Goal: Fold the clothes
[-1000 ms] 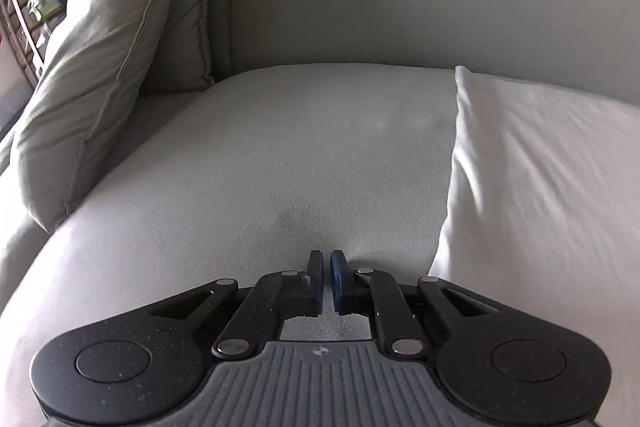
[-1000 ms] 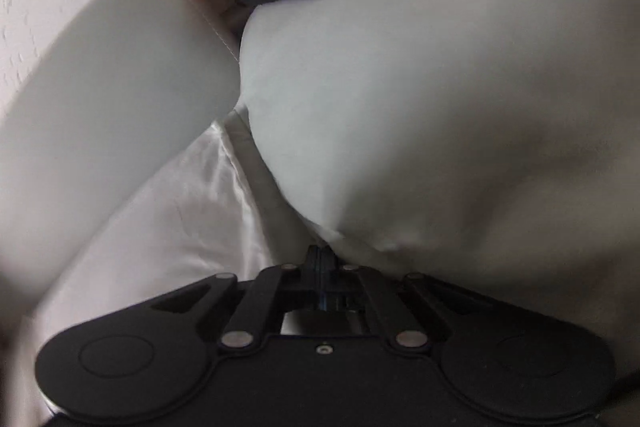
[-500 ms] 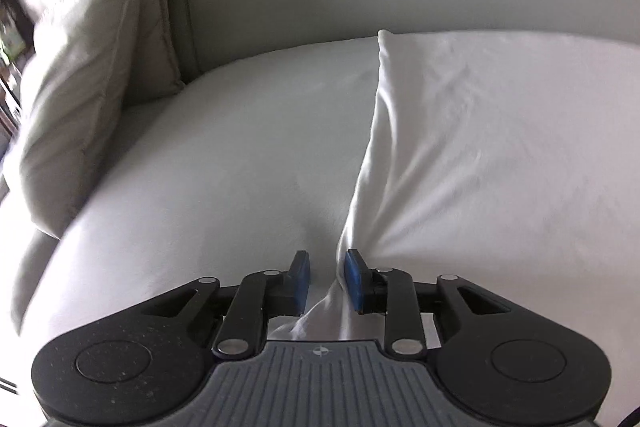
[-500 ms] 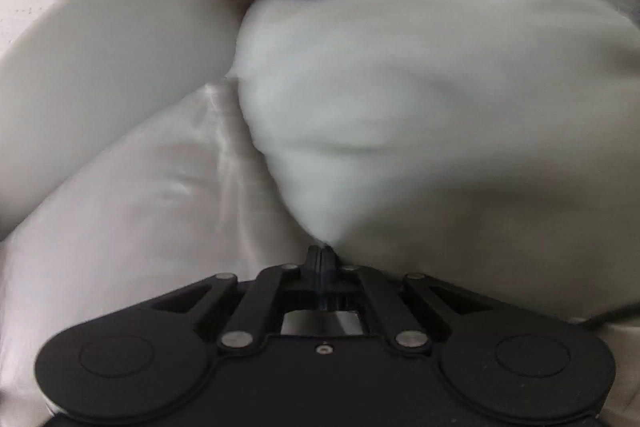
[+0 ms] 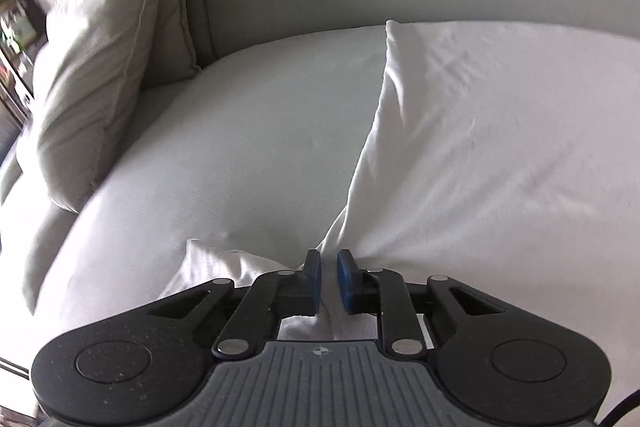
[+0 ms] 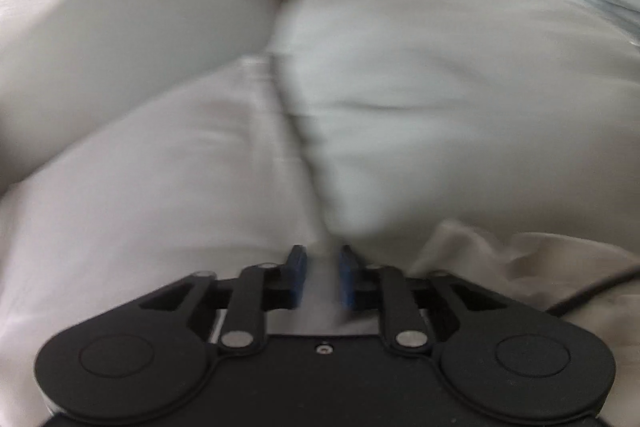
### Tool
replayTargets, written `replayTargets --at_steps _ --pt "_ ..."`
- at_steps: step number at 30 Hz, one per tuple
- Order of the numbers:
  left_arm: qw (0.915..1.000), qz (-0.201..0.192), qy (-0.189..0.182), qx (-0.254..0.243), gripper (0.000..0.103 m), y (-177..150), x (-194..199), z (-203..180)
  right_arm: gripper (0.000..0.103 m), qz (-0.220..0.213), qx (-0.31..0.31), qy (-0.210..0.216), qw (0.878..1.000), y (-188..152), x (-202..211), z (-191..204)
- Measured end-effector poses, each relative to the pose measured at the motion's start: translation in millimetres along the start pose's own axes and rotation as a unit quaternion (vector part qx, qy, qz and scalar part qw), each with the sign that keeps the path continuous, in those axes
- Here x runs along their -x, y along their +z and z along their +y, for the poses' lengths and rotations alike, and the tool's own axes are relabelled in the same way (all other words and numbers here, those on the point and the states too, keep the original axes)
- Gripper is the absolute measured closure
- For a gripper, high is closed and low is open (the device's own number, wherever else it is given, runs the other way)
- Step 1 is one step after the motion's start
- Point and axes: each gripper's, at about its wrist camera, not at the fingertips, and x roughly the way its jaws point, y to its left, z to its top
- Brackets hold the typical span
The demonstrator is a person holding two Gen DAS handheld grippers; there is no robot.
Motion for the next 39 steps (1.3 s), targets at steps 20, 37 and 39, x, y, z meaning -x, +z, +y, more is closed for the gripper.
replayTargets --at_steps 20,37,39 --pt "0.9816 -0.109 -0.142 0.066 0.062 -62.5 175.3 101.2 0.072 -0.094 -0.002 0.203 0.975 6.0 204.6 -12.8" --pt "0.9878 -0.019 -0.149 -0.040 0.063 -130.4 151.6 -6.0 0.079 0.038 0.214 0.135 0.967 -113.6 132.6 50.4" --pt "0.9872 -0.013 -0.153 -0.042 0.063 -140.4 159.0 -3.4 0.079 0.047 0.218 0.138 0.965 -118.0 142.2 40.5"
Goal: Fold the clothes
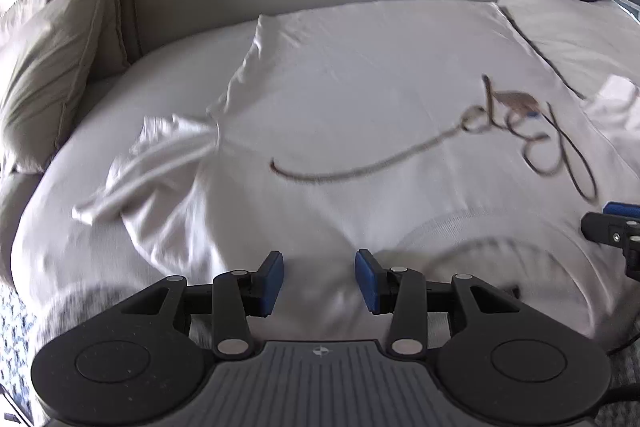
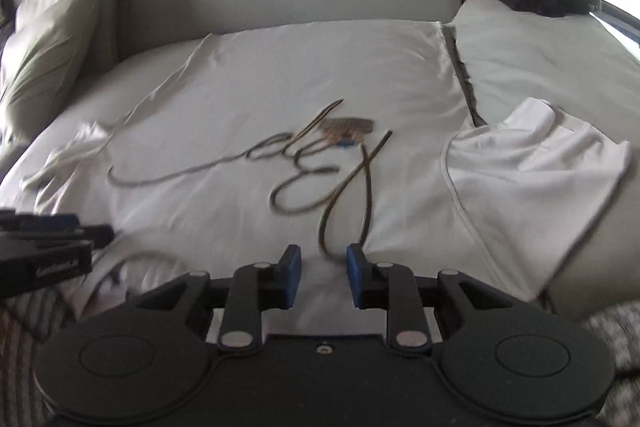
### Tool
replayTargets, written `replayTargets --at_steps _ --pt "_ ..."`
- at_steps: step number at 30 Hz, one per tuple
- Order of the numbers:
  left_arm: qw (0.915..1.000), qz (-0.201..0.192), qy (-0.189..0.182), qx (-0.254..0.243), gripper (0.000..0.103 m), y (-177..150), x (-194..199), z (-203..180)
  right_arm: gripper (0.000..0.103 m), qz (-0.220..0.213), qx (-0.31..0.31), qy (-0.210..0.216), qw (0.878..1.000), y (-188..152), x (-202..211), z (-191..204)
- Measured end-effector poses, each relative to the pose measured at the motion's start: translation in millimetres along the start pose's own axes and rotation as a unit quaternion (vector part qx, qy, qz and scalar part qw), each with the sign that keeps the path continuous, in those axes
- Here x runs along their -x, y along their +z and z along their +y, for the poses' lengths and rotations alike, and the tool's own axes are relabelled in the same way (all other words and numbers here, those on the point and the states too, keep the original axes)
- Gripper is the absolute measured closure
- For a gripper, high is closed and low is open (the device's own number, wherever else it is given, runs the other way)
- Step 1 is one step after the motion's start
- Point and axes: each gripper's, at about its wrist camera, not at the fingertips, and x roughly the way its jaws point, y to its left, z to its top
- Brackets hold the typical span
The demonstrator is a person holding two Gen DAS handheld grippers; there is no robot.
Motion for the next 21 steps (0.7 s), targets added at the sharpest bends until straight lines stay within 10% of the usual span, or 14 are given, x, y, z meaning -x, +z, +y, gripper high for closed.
replayTargets --at_steps 9,16,21 --pt "0.9980 0.058 -0.023 -0.012 0.061 -22.2 23.4 -5.9 0.079 0.059 -0.100 0.053 0.992 -36.0 27.6 -22.9" --pt "0.9984 0.020 -0.051 -0.009 0.049 -1.4 48.3 -6.9 0.049 -0.074 -0.231 0.091 0.966 -9.0 62.7 -81.5" --pt "0.9983 0.009 -0.058 -0.003 0.040 7.1 50.2 -7.4 0.050 -0.127 -0.347 0.057 0.928 1.7 62.4 -150.5"
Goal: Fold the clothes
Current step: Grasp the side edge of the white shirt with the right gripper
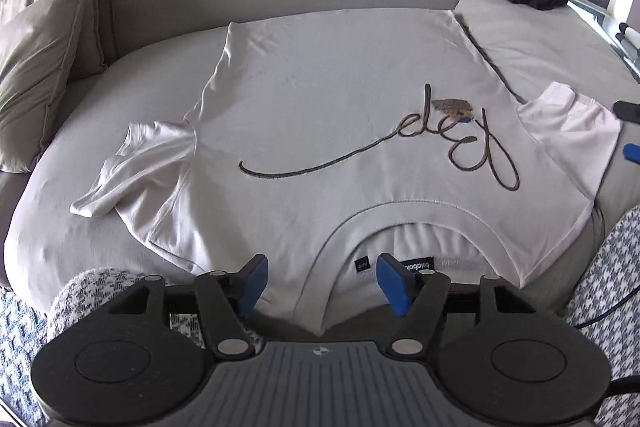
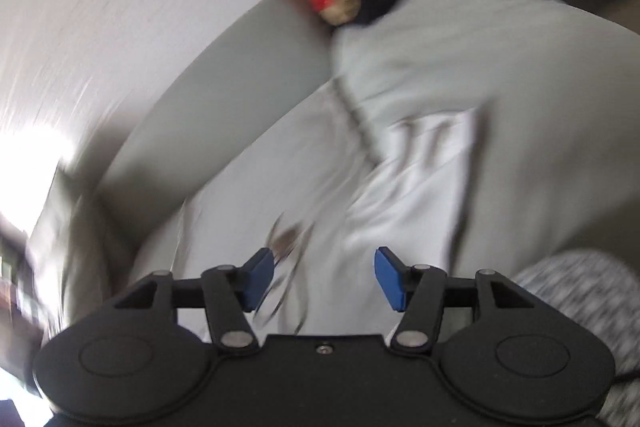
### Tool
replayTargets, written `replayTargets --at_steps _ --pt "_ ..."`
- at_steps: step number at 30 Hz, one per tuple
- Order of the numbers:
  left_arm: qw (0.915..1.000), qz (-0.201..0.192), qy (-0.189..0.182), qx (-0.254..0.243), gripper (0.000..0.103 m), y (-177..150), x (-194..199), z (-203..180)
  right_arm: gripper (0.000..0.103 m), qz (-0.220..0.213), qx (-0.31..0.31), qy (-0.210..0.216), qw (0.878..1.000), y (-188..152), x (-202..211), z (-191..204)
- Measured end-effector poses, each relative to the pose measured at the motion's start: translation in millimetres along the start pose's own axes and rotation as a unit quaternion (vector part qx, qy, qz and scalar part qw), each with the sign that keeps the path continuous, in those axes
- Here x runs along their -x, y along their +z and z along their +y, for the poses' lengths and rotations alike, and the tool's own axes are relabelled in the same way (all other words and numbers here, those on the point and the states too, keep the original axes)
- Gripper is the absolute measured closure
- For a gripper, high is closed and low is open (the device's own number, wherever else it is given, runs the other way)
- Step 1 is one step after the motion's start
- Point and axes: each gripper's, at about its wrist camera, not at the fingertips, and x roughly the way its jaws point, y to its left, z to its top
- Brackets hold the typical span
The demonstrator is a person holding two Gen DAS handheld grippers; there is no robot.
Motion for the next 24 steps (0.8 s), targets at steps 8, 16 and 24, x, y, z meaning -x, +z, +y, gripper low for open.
replayTargets --at_steps 8,16,24 --pt "0.9999 0.011 -0.008 0.001 0.040 -5.8 -9.0 -3.8 0.067 -0.055 -0.117 -0.063 0.990 44.8 -16.9 -78.8" --pt "0.9998 0.013 -0.015 0.010 0.040 -5.7 -13.0 -2.7 0.072 -0.031 -0.101 -0.030 0.994 54.2 -37.3 -88.9" --pt "0.9994 0.010 -0.024 0.024 0.040 -10.1 -12.1 3.8 0.101 -0.020 -0.065 -0.077 0.995 59.2 -51.9 -74.7"
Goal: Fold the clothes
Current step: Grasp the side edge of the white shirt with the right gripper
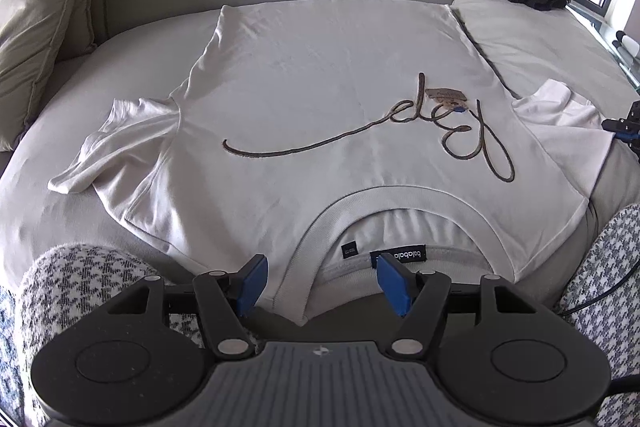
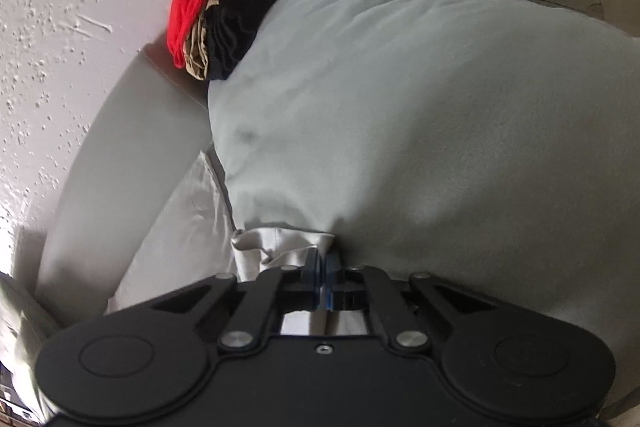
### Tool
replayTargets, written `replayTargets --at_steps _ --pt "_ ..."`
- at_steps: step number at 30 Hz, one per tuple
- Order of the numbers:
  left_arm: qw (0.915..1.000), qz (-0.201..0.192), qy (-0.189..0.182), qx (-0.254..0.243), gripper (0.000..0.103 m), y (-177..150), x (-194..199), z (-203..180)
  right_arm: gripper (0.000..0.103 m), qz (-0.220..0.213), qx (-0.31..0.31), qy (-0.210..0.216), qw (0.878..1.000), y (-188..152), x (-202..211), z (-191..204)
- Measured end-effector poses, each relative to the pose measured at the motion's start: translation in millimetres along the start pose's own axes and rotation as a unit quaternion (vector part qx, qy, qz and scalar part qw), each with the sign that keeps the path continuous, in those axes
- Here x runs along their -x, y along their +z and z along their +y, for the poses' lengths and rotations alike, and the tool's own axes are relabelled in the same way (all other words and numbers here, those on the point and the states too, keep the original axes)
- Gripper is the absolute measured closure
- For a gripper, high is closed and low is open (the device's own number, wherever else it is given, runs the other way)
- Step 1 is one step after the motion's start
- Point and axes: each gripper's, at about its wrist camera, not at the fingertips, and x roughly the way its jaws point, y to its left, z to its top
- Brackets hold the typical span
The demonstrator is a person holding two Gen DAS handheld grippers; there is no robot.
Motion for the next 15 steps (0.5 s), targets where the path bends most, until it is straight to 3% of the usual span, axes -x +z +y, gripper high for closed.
replayTargets --at_steps 9,12,15 --pt "0.9996 -0.016 -0.012 0.020 0.040 -3.5 4.8 13.3 0.101 -0.036 0.113 -0.009 0.993 -15.7 15.2 57.3" --pt "0.9993 -0.022 -0.013 0.027 0.040 -5.0 6.2 17.9 0.101 -0.044 0.189 0.002 0.981 -33.2 24.7 92.0" --pt "0.9990 -0.026 -0.015 0.034 0.040 -6.6 6.6 22.9 0.101 -0.040 0.287 0.015 0.957 -64.0 31.0 127.4"
